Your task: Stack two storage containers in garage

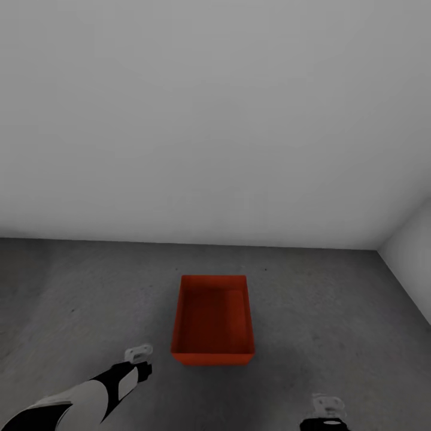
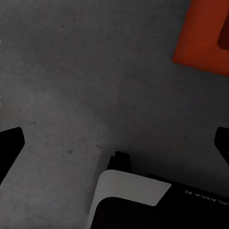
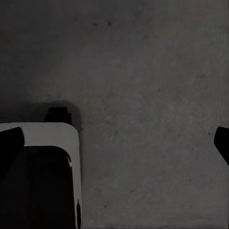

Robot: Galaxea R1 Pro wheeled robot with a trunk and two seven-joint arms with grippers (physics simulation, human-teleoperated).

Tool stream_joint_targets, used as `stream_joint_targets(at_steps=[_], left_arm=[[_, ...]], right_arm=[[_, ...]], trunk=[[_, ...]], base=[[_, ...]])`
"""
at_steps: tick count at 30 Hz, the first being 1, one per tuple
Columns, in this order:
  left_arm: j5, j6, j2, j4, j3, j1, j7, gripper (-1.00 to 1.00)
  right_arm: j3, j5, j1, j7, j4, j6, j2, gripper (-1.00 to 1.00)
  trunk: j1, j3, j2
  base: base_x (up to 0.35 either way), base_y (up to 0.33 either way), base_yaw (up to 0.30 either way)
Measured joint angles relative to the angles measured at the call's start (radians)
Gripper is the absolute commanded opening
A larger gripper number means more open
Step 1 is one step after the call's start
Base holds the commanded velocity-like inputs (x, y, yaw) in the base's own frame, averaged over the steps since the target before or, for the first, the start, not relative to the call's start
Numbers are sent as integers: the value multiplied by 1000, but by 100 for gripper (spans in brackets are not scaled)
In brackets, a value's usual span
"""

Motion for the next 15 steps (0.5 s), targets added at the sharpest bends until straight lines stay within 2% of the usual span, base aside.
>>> stream_joint_targets(at_steps=[7,15], left_arm=[[6,-62,-1,1,1,77,-1,100],[2,-75,-3,1,0,169,-1,100]], right_arm=[[2,7,118,6,-1,-52,8,100],[3,9,208,12,-1,-76,15,100]], trunk=[[0,0,0],[0,3,0]], base=[[0,0,0],[0,0,0]])
